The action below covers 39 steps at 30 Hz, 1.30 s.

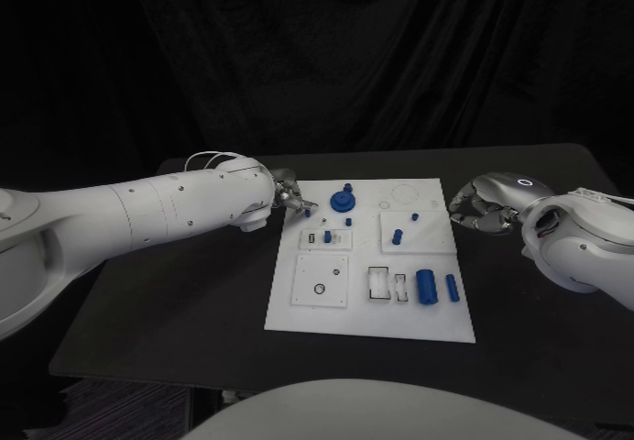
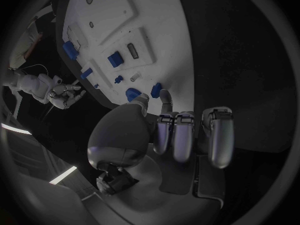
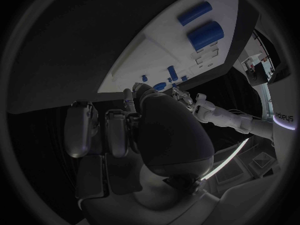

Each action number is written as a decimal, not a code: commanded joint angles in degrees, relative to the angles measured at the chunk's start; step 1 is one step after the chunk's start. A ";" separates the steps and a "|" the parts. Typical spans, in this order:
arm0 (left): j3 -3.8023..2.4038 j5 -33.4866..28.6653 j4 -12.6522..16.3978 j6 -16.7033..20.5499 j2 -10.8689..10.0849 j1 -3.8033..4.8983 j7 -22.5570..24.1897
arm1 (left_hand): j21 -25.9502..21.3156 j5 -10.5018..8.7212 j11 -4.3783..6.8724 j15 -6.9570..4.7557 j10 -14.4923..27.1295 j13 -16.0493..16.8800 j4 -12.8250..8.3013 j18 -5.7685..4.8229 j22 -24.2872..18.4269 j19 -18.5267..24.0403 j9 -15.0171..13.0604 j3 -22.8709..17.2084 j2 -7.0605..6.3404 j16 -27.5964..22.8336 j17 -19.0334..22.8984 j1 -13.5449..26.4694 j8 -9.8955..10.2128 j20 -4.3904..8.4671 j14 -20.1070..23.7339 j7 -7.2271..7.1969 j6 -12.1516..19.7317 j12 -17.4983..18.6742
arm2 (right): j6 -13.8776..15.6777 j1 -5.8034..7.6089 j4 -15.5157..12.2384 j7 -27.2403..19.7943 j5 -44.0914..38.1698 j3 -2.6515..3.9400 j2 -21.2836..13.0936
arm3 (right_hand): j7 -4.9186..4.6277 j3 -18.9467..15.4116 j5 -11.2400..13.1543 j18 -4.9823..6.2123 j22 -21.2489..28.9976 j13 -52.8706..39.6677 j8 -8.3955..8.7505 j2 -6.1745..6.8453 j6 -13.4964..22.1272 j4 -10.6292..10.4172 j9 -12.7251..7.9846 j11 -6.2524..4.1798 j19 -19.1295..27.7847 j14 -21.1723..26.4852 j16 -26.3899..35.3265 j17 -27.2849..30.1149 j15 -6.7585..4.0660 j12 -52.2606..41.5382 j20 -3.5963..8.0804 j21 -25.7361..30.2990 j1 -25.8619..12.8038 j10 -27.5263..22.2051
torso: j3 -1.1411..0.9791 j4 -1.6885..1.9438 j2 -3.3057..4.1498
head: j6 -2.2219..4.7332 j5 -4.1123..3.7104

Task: Assemble the parts on the task board

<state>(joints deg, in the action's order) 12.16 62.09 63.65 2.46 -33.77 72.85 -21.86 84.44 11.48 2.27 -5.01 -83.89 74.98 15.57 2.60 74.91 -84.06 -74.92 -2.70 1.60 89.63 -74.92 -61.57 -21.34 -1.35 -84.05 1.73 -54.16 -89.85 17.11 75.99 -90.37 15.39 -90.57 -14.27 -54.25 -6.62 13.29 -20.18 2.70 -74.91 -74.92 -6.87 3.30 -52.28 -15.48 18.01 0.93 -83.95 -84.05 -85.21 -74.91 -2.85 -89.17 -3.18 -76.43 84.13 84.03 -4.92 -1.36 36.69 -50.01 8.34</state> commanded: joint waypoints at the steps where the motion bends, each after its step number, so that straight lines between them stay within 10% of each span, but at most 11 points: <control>1: -0.05 -0.06 -0.12 -0.89 0.22 -0.16 0.60 | -0.28 0.94 0.08 -0.16 -6.11 15.02 0.02 -0.33 8.69 -0.80 -1.33 0.46 0.29 0.37 -15.08 -0.49 0.44 0.09 -5.95 -0.10 0.48 -0.15 | -0.42 -0.16 -0.03 0.85 -0.37 0.04 0.00 | -0.10 0.23 -0.27 0.47 -10.81 -13.50 0.31 -0.41 -0.02 -0.13 -0.06 0.53 -0.75 -4.73 0.30 -10.87 0.36 0.20 -0.48 0.19 0.04 4.30 | -0.03 0.02 0.00 | 0.01 -0.08; 39: -0.05 -0.06 -1.00 -1.95 1.01 -0.72 2.25 | -0.70 14.37 0.18 -0.16 -6.11 15.02 -2.08 -0.26 8.99 -0.67 -1.16 -4.01 0.58 0.37 -15.08 -5.71 5.56 0.02 -5.95 -0.23 -0.24 -0.15 | -1.15 -0.17 0.00 1.31 -0.37 0.04 0.10 | -0.09 0.33 -0.32 0.53 -10.73 -13.39 0.34 -0.42 -0.06 -0.11 -0.08 0.54 -0.66 -4.68 0.48 -10.71 0.36 0.27 -0.50 0.46 0.03 4.19 | -0.04 -0.01 -0.03 | 0.01 -0.26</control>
<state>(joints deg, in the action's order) 12.15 62.11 62.52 1.11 -32.82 72.25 -20.70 84.00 25.76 2.26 -5.01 -83.90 74.98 13.49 2.60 74.91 -84.06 -74.92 -6.54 2.16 89.63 -74.92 -66.82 -15.97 -1.35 -84.05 1.53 -53.96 -89.85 16.49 75.96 -90.36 15.62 -90.58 -14.26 -54.17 -6.62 13.29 -20.18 2.70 -74.90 -74.90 -6.87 3.30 -52.28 -15.48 18.03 0.93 -83.95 -84.05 -84.95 -74.91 -2.85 -89.17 -3.18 -76.13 84.13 84.03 -4.95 -1.36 36.68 -50.01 8.05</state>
